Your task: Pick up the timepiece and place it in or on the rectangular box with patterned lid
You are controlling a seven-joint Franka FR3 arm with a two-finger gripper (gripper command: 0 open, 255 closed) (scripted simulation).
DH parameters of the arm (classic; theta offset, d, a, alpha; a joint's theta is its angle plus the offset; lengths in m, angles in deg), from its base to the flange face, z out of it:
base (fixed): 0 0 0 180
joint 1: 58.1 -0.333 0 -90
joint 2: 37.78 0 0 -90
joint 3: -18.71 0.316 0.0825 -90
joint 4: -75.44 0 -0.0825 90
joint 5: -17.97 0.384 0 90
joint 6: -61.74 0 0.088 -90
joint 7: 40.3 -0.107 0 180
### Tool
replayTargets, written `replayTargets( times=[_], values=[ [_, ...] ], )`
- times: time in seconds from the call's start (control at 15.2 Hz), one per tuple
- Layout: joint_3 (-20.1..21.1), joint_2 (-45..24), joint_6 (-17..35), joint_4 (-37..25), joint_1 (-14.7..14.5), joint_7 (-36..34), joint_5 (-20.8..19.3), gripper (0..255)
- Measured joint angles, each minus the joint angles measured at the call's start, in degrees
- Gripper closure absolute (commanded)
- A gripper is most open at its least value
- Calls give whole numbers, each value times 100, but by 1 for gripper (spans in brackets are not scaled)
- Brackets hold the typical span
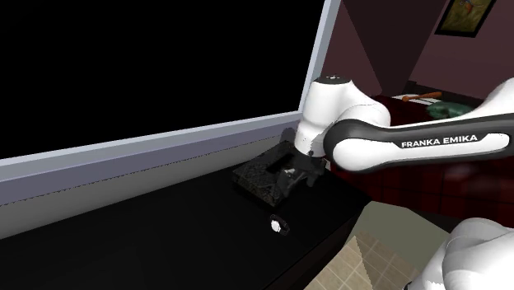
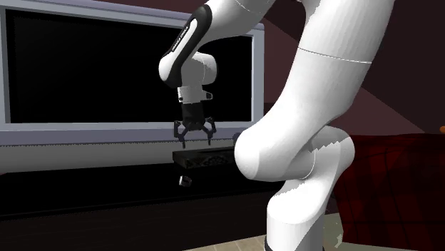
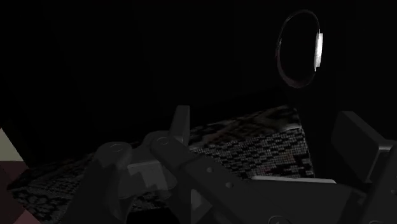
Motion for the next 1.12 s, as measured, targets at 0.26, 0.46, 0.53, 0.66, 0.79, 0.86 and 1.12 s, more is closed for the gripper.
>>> replayTargets(
  times=[0.26, 0.46, 0.53, 0.66, 0.79, 0.86, 1.12],
  values=[
    [418, -812, 523, -159, 67, -697, -72, 0],
    [659, -1371, 801, -341, 117, -1179, -212, 0],
    [690, -1476, 881, -350, 131, -1252, -253, 0],
    [722, -1596, 1046, -287, 147, -1333, -310, 0],
    [738, -1725, 1219, -227, 176, -1391, -388, 0],
    [751, -1802, 1305, -210, 190, -1431, -436, 0],
    [766, -1928, 1504, -123, 216, -1498, -524, 0]
  ],
)
